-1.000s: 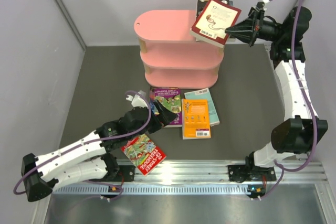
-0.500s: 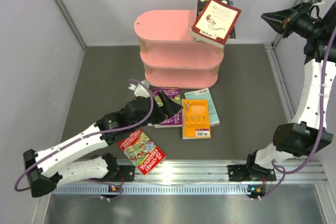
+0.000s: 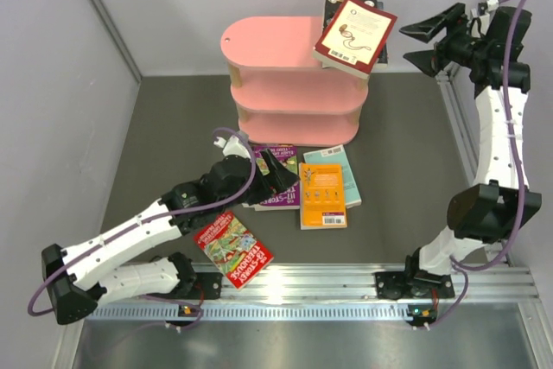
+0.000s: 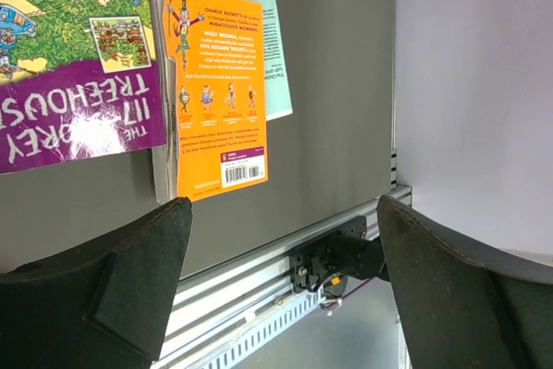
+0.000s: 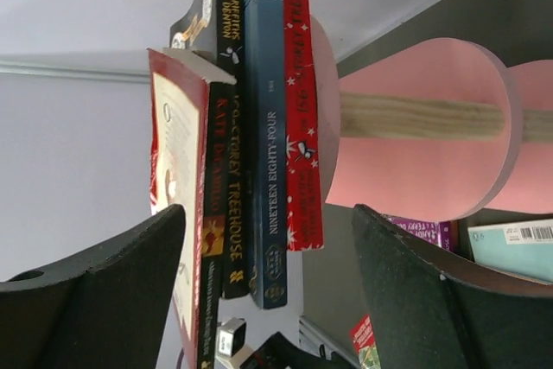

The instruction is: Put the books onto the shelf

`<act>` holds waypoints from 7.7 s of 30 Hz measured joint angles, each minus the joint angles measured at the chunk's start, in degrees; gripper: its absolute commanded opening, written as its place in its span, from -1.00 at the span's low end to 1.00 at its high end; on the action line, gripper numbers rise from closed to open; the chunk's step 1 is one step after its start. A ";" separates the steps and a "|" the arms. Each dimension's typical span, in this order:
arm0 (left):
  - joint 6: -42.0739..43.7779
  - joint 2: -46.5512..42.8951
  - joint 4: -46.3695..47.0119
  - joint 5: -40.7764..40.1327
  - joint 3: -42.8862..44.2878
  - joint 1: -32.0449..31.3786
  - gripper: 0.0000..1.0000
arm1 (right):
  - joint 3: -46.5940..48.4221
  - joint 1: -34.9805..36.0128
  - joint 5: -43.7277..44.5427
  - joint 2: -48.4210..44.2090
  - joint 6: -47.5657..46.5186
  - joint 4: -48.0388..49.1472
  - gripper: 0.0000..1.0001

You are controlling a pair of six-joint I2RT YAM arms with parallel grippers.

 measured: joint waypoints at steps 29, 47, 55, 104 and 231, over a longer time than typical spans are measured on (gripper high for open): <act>0.00 1.64 -2.05 1.97 0.28 4.66 0.86 | 12.02 5.07 5.16 10.49 6.01 9.97 0.20; 0.13 0.22 -2.69 3.08 0.33 6.08 0.85 | 13.62 7.76 6.67 14.23 6.95 9.97 -0.18; -0.13 -3.17 -3.67 2.67 0.31 6.12 0.85 | 14.47 8.79 6.84 14.32 7.13 9.92 -0.58; 0.35 -5.42 -7.32 3.61 -0.66 10.73 0.86 | 27.54 7.04 9.40 24.59 17.16 21.42 0.81; -8.57 9.70 9.79 19.80 -24.00 13.25 0.90 | -39.60 8.33 -3.43 3.32 8.81 38.95 -0.85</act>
